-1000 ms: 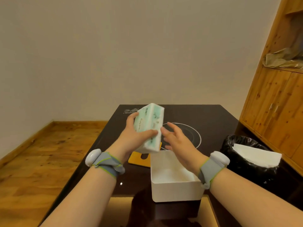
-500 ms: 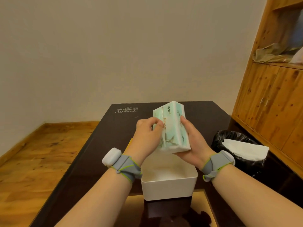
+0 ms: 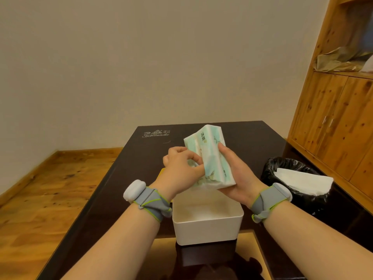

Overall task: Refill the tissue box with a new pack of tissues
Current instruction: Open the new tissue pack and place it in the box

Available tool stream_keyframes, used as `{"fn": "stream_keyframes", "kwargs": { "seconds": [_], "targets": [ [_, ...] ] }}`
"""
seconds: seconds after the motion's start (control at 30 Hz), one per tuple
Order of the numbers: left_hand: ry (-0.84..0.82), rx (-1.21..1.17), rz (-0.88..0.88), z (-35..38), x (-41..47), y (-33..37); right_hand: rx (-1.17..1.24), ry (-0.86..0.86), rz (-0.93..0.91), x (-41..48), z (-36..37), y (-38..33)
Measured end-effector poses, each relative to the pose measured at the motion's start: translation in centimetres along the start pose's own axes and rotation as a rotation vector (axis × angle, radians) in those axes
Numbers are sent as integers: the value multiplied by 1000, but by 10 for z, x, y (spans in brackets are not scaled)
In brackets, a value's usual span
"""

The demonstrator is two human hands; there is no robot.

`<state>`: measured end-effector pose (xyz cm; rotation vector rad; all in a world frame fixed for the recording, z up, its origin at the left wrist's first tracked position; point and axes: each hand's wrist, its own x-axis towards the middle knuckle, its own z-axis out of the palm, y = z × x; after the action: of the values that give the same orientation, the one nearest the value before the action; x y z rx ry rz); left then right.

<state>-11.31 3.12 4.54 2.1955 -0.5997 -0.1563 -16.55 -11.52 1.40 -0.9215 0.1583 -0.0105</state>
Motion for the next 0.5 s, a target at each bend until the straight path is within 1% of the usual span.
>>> {"fn": "stream_keyframes", "kwargs": {
  "seconds": [0.2, 0.33, 0.5],
  "targets": [
    [-10, -3, -3, 4, 1, -4, -20, -34, 22, 0, -1, 4],
    [19, -25, -18, 7, 0, -3, -9, -20, 12, 1, 0, 5],
    [-5, -6, -36, 6, 2, -5, 10, -24, 15, 0, 0, 6]
  ]
}}
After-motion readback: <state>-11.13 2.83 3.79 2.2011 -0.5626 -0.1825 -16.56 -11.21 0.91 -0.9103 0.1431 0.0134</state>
